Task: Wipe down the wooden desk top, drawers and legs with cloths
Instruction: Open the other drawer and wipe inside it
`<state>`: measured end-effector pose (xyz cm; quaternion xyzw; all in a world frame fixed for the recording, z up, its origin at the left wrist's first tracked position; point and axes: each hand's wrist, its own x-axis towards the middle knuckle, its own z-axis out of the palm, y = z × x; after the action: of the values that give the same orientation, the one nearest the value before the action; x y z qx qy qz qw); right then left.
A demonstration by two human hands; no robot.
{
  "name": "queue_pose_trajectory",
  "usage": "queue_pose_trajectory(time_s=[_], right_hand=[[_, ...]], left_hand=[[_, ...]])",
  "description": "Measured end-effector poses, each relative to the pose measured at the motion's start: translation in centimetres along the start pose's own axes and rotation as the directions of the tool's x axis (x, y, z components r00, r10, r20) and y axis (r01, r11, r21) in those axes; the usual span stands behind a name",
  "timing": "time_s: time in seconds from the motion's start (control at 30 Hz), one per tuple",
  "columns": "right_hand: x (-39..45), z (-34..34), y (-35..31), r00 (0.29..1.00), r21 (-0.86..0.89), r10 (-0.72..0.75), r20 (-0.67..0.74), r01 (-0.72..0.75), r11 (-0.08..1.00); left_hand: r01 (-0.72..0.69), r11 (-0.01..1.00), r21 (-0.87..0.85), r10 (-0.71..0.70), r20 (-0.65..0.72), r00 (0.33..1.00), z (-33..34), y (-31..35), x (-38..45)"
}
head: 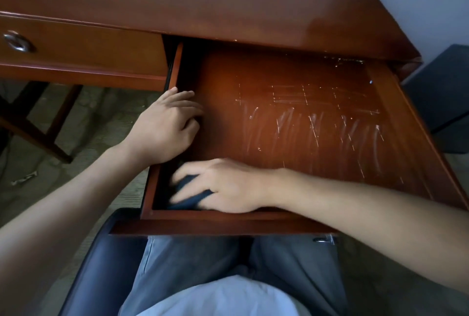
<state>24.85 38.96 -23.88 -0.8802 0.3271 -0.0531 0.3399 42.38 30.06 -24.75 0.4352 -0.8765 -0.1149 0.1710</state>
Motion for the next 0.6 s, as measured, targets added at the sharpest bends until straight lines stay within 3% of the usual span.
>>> queue_pose_trajectory(time_s=[0.13,0.2,0.3,0.37,0.47,0.53,0.6], right_hand=[[-6.0,-4.2,2.0,0.966,0.019,0.149,0.212,-0.157,0.987],[-9.7,-6.7,3.1,0.909,-0.112,0.309,0.281,-0.288,0.951],[-12.5,-10.3,3.5,0.821,-0.368,0.485,0.302,-0.369,0.854],[-11.6,-11.9,3.1,0.883,-0.310,0.432,0.185,-0.365,0.878],[-7.8,-9.8,2.2,0.974,-0.146,0.222,-0.043,-0.226,0.963],[-6.2,-6.0,1.5,0.986,-0.055,0.168,-0.018,-0.169,0.984],[-6.9,-3.5,1.3,0.976,0.051,0.213,0.054,-0.215,0.975]], left_hand=[[-0.031,0.994,0.106,0.028,0.033,0.999,0.2,-0.3,0.1],[-0.092,0.983,0.159,0.086,0.045,0.995,-0.1,0.0,0.0],[-0.209,0.969,0.133,0.199,0.088,0.976,-0.7,1.5,-0.4],[-0.264,0.956,0.126,0.250,0.116,0.961,-0.8,2.9,-1.0],[-0.285,0.944,0.163,0.260,0.158,0.953,-0.1,3.4,-1.7],[-0.236,0.952,0.197,0.207,0.156,0.966,-0.1,2.9,-1.6],[-0.204,0.965,0.163,0.180,0.155,0.971,-0.5,2.9,-1.6]])
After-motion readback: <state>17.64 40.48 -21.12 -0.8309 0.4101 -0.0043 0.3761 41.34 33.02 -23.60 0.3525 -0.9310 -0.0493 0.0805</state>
